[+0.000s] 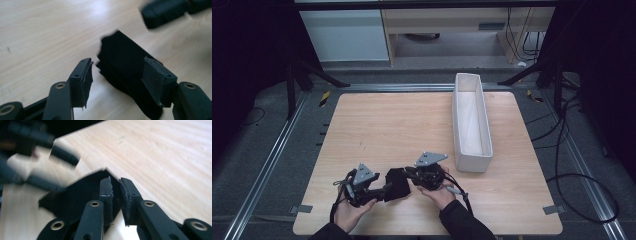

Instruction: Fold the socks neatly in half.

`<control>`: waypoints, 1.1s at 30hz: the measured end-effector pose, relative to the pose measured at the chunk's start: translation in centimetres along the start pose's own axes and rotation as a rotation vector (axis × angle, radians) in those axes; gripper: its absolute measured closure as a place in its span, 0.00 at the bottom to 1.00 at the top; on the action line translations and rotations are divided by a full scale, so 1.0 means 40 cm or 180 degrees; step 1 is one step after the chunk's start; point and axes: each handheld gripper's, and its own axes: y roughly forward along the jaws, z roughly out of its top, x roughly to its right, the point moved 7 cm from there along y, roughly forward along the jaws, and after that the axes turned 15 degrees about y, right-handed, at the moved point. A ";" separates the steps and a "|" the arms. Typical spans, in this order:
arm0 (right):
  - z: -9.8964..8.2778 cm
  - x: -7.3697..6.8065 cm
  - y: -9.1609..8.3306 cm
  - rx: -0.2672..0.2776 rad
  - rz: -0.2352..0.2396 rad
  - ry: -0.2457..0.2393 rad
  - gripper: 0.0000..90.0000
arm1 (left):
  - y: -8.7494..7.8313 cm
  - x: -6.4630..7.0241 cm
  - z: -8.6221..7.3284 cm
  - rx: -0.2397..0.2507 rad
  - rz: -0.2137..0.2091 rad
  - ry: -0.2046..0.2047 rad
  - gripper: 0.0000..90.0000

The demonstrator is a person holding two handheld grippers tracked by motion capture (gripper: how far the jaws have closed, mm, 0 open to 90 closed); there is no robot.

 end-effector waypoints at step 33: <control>0.001 0.044 0.004 0.0010 -0.0244 0.0174 0.74 | 0.017 0.008 0.003 0.0067 -0.0180 0.0051 0.53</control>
